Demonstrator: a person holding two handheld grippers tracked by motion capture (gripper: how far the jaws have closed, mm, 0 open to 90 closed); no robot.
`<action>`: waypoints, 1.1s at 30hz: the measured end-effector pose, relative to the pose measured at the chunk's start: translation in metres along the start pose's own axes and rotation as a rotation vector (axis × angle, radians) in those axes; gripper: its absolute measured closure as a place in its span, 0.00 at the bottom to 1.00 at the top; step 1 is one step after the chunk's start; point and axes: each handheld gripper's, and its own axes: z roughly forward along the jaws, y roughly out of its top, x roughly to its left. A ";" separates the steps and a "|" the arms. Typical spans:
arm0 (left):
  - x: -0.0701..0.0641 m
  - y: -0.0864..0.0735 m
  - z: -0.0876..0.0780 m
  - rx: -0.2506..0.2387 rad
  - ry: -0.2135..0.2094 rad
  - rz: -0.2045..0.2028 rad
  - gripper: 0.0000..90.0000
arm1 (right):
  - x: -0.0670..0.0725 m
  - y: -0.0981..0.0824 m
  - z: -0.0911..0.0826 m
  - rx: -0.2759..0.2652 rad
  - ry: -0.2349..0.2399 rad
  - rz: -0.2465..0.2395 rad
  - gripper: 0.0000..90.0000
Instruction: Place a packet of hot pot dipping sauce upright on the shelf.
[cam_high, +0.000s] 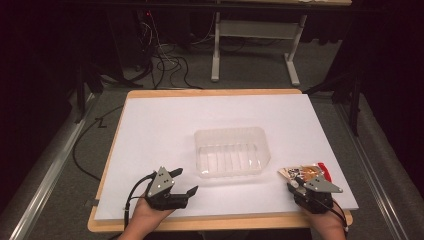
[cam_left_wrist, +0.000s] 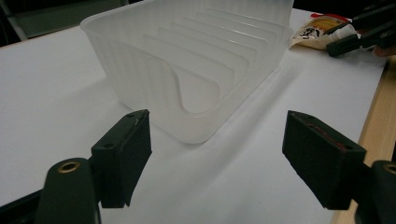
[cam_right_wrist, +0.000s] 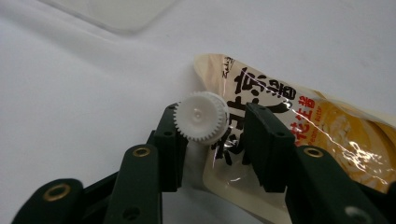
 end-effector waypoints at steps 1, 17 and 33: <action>0.000 0.000 0.000 0.001 0.000 0.001 0.27 | 0.000 0.001 0.000 0.005 -0.001 -0.004 0.72; -0.001 0.000 0.001 0.009 -0.004 0.004 0.27 | -0.012 0.010 -0.025 -0.124 0.051 0.043 0.83; 0.004 -0.012 -0.019 0.011 0.051 -0.028 0.27 | -0.043 0.026 -0.058 -0.338 0.004 0.139 0.83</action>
